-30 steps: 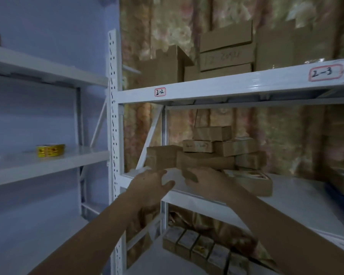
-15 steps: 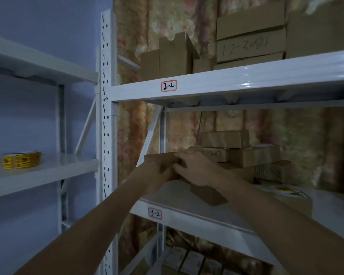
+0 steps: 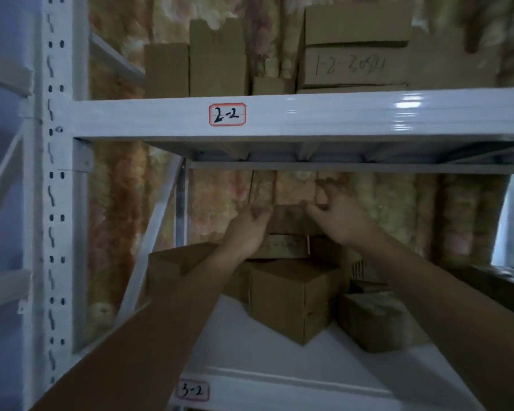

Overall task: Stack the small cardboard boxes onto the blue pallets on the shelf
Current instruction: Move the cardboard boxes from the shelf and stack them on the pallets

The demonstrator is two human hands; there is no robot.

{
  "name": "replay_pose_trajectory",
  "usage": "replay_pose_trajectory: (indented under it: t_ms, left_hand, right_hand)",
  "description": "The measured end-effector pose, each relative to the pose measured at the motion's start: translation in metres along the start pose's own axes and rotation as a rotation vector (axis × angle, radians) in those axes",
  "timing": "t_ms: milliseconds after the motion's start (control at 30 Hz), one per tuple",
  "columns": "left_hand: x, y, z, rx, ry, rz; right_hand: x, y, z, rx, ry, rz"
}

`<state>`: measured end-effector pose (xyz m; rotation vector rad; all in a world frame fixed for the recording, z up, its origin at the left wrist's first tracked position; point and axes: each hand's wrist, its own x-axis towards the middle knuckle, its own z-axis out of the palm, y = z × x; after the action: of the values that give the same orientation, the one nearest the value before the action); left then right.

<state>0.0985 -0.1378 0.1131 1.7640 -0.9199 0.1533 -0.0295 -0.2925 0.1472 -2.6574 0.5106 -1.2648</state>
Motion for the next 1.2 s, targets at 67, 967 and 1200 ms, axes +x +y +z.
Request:
replay_pose_trajectory:
  t_ms: [67,967,1200]
  left_hand:
    - [0.012,0.003,0.007,0.016,-0.066,-0.002]
    - [-0.027,0.070,0.073,-0.479,-0.182,0.024]
    - [-0.081,0.117,0.142,-0.560,-0.271,-0.013]
  right_hand:
    - [0.003,0.012,-0.004,0.031,-0.011,0.101]
    - [-0.108,0.038,-0.091,1.184,-0.185,0.712]
    - [-0.165,0.063,-0.129,1.150,0.045,0.798]
